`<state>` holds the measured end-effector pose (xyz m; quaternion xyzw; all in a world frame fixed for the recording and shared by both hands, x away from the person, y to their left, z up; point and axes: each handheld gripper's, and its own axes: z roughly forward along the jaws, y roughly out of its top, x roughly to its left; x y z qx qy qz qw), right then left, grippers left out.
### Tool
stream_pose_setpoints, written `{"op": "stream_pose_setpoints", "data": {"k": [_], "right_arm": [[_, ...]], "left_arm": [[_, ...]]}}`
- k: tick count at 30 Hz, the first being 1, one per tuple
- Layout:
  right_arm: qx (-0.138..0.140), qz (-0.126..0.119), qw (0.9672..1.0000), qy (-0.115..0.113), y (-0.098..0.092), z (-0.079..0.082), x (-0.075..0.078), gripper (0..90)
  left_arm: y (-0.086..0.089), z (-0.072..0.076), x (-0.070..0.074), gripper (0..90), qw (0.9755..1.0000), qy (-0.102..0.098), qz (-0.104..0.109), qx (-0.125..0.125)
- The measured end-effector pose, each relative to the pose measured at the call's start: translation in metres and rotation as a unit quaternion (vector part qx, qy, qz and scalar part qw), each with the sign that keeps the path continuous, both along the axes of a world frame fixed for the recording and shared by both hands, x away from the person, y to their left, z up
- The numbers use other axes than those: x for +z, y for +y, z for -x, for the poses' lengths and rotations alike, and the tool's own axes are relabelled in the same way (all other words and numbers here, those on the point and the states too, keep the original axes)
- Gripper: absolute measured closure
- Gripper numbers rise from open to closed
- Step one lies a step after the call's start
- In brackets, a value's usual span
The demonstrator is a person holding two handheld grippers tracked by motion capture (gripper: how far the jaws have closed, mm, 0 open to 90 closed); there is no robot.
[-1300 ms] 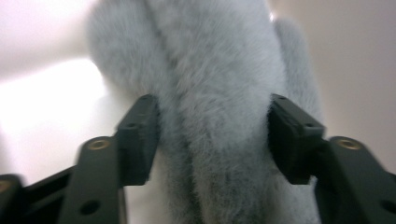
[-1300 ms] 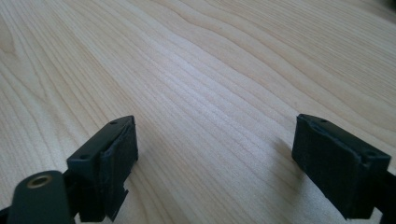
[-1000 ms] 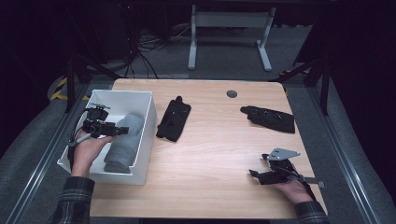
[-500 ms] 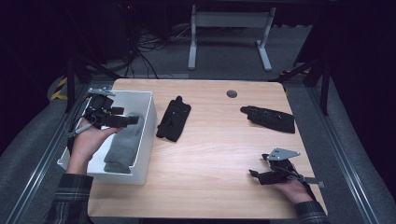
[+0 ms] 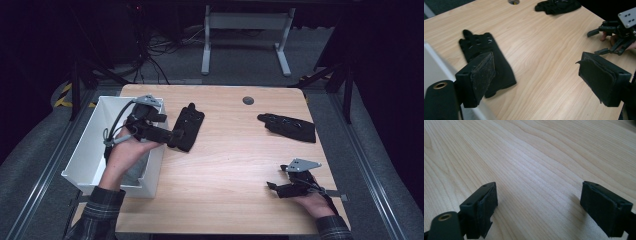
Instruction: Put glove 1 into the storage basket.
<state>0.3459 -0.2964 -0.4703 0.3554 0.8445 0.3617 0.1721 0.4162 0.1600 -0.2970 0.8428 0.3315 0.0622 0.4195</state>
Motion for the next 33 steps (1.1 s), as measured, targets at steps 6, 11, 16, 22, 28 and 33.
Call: {"op": "stream_pose_setpoints", "data": {"k": [6,11,16,22,28,33], "right_arm": [[0.001,0.0,1.0,0.0,0.0,0.0,0.0,14.8],[0.0,0.0,1.0,0.001,0.0,0.0,0.0,14.8],[0.001,0.0,1.0,0.001,0.0,0.0,0.0,14.9],[0.001,0.0,1.0,0.001,0.0,0.0,0.0,15.3],[0.003,-0.001,1.0,0.001,0.0,0.001,0.0,15.6],[0.003,-0.001,1.0,0.001,0.0,0.001,0.0,15.7]], "left_arm": [[-0.026,0.004,-0.01,13.1,0.9998,0.0,-0.006,-0.02],[-0.049,0.009,-0.026,13.2,0.9995,0.0,-0.004,-0.032],[-0.065,0.014,-0.046,13.2,0.9992,-0.002,-0.015,-0.036],[-0.079,0.021,-0.074,13.1,0.9986,0.002,-0.036,-0.038],[-0.087,0.028,-0.105,12.6,0.9972,0.005,-0.063,-0.04],[-0.087,0.03,-0.131,11.7,0.9969,0.01,-0.068,-0.037]]}}
